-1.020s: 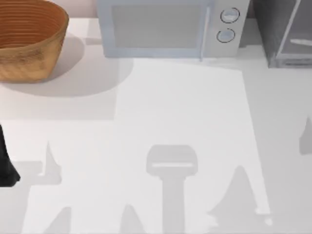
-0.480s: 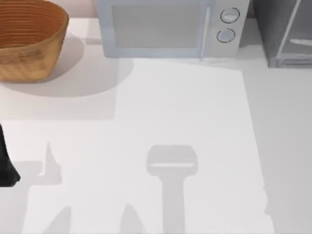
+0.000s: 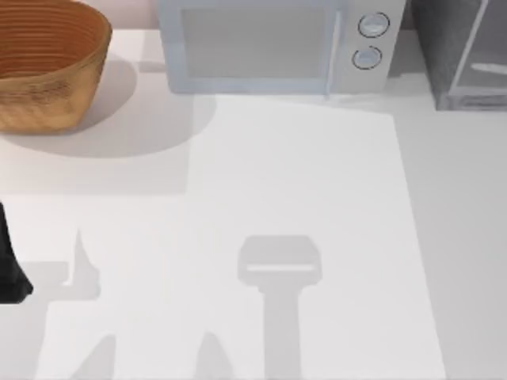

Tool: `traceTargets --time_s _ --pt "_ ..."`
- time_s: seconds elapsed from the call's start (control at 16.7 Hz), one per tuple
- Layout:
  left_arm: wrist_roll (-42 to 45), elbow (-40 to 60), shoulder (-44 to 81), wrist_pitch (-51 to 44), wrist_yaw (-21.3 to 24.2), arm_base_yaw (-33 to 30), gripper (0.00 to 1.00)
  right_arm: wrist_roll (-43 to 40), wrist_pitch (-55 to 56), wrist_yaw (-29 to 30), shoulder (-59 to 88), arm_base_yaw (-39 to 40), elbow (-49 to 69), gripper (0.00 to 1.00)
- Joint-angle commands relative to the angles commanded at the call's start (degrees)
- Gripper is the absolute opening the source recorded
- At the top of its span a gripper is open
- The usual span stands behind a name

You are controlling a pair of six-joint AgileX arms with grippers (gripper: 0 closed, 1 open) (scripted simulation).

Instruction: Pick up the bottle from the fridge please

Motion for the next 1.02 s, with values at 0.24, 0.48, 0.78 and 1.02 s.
traceTargets --time_s 0.24,0.48,0.78,1.02 --pt "0.00 0.00 0.00 0.00 0.00 0.00 1.00 -0.18 -1.40 0.76 1.04 0.87 1.92 1.00" --pt "0.00 0.00 0.00 0.00 0.00 0.00 1.00 -0.60 -7.75 3.95 6.25 3.65 13.15 1.00" --pt "0.00 0.00 0.00 0.00 0.00 0.00 1.00 -0.70 -20.79 9.67 14.41 8.94 35.98 1.00" --pt "0.00 0.00 0.00 0.00 0.00 0.00 1.00 -0.80 -28.59 13.28 17.94 12.47 46.52 1.00"
